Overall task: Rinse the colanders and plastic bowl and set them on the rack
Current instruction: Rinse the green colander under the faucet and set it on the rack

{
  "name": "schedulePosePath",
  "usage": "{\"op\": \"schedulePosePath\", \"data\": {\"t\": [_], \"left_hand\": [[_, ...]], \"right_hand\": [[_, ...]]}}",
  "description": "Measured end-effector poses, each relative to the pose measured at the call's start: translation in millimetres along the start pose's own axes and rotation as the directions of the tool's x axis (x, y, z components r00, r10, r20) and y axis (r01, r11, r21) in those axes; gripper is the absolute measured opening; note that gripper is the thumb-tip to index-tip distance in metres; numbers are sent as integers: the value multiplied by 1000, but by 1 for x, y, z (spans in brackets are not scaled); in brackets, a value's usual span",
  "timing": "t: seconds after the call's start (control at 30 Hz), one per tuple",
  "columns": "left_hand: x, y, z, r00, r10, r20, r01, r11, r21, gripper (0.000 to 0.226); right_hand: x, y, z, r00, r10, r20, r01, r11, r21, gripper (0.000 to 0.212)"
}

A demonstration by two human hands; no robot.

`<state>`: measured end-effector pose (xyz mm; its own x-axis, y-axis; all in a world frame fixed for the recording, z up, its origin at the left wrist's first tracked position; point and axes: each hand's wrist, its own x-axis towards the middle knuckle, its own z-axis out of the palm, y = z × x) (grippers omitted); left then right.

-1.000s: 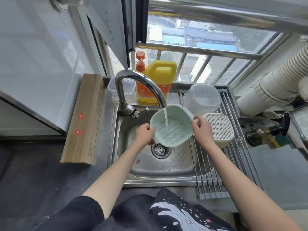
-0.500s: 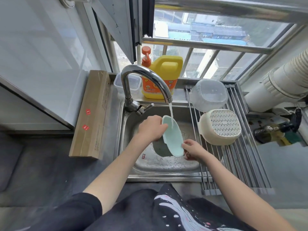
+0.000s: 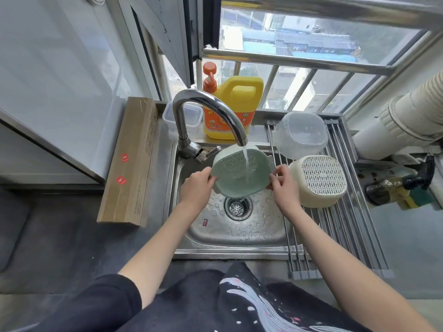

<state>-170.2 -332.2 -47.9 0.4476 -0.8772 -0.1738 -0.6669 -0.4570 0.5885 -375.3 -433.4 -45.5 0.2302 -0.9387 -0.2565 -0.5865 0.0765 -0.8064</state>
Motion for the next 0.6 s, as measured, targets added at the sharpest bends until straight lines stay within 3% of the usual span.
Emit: {"op": "schedulePosePath", "data": {"t": [0.13, 0.3, 0.43, 0.6], "left_hand": [[8, -6, 8, 992, -99, 74, 110, 982, -155, 25], [18, -1, 13, 958, -158, 241, 234, 914, -331, 24], [24, 9, 20, 894, -242, 376, 402, 803, -440, 26], [31, 26, 27, 848, -277, 452, 485, 750, -450, 23]], "right_hand": [[1, -12, -8, 990, -135, -43, 131, 987, -95, 3], [3, -30, -15, 958, -279, -65, 260, 942, -211, 19], [7, -43, -14, 958, -276, -74, 255, 943, -214, 24], [10, -67, -19, 968, -244, -64, 226, 951, -209, 28]]}}
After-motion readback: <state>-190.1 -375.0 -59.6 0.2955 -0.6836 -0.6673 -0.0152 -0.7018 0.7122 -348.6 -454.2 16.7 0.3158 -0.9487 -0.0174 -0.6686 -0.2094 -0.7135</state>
